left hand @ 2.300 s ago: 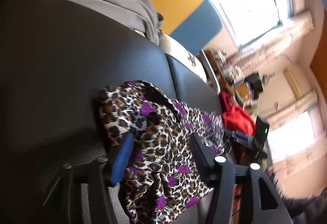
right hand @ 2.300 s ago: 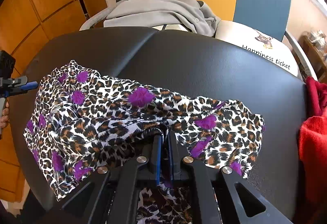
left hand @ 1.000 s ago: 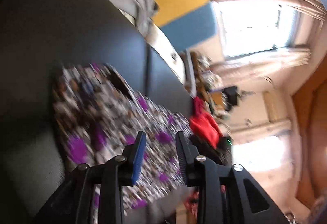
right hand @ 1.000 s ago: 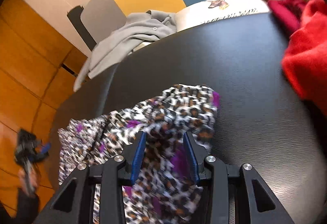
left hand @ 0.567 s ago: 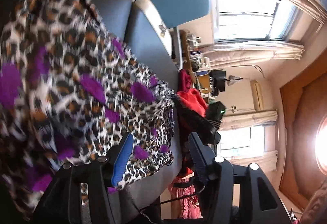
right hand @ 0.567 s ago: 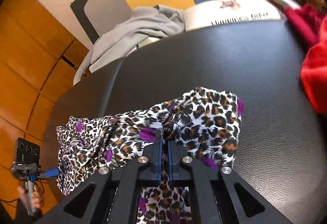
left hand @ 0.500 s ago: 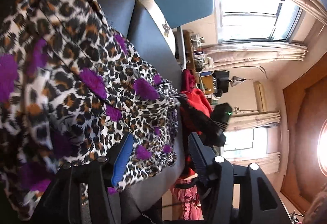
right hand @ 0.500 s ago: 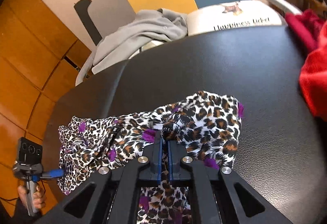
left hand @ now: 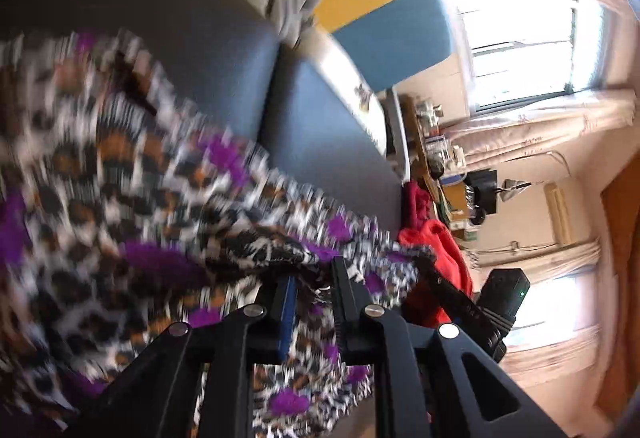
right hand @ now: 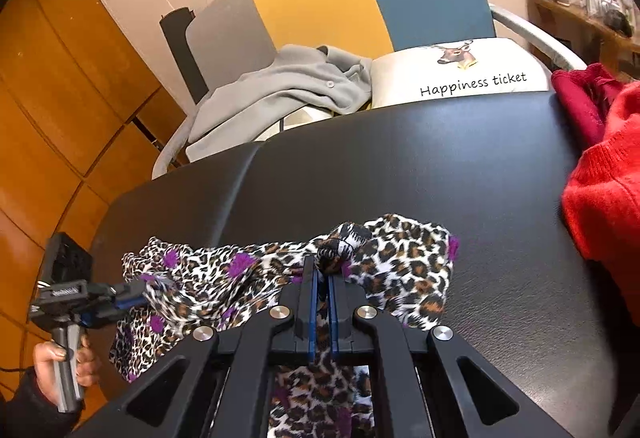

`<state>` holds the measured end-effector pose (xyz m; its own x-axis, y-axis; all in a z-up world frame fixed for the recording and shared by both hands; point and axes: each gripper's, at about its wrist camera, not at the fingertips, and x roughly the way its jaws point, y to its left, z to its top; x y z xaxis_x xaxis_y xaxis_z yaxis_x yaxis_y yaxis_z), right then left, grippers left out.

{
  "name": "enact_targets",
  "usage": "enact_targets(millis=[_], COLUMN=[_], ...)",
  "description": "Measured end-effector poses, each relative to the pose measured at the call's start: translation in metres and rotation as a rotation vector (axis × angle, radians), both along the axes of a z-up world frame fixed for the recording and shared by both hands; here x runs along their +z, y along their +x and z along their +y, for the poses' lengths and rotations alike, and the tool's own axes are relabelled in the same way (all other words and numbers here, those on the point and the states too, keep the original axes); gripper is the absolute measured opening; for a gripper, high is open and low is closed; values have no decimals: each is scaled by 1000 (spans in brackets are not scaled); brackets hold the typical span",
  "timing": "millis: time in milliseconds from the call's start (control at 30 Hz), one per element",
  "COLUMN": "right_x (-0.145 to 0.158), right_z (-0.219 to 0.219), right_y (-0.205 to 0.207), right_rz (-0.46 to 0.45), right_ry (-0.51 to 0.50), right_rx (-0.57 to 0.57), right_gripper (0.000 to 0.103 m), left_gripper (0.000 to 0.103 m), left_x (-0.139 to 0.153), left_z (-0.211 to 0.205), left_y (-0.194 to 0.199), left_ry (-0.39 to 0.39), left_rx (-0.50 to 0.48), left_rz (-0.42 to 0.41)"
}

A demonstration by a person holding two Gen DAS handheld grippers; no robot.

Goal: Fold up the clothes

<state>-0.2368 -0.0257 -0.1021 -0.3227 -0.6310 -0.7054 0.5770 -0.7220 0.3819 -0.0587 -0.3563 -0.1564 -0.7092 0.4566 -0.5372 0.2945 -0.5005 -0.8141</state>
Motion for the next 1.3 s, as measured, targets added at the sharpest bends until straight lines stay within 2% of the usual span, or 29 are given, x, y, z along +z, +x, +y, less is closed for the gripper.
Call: enact_targets(millis=[133, 233, 333, 400, 467, 567, 700, 767, 833, 900, 1000, 1067, 1133, 1200, 1267, 1300], right_x=[-8, -23, -38, -42, -42, -37, -4, 10, 21, 26, 23, 15, 9, 0, -3, -5], right_z=[-1, 0, 2, 7, 13, 18, 28, 19, 5, -16, -57, -90, -112, -129, -140, -145], right_y=[-8, -17, -22, -24, -26, -24, -3, 14, 30, 45, 67, 81, 91, 96, 89, 84], right_rz=[10, -27, -47, -49, -55, -58, 44, 90, 132, 162, 197, 227, 256, 306, 315, 309], right_ry=[18, 37, 85, 92, 80, 64, 16, 0, 8, 36, 113, 186, 236, 289, 303, 316], right_rx=[-38, -72, -106, -128, -142, -149, -173, -112, -41, 46, 211, 328, 396, 433, 440, 434], right_gripper=[5, 5, 6, 6, 6, 13, 21, 23, 27, 39, 49, 49, 49, 49, 48, 31], left_gripper=[12, 25, 27, 27, 33, 41, 42, 43, 45, 49, 53, 53, 53, 53, 53, 53], left_x=[18, 20, 28, 33, 35, 30, 23, 20, 18, 15, 9, 6, 4, 7, 9, 9], left_z=[-12, -24, -41, -54, -65, -72, -74, -72, -78, -82, -79, -74, -72, -71, -70, -69], left_y=[-17, -26, -14, 6, 27, 53, 78, 78, 73, 66, 53, 45, 38, 31, 23, 18], left_ry=[-43, -46, -107, -175, -254, -409, -621, -691, -636, -587, -575, -630, -661, -683, -702, -708], left_rx=[-18, -28, 21, 45, 52, -1, -88, -125, -130, -137, -166, -189, -203, -213, -225, -240], left_rz=[39, 12, 8, 15, 16, -36, -105, -113, -82, -56, -50, -66, -63, -52, -39, -35])
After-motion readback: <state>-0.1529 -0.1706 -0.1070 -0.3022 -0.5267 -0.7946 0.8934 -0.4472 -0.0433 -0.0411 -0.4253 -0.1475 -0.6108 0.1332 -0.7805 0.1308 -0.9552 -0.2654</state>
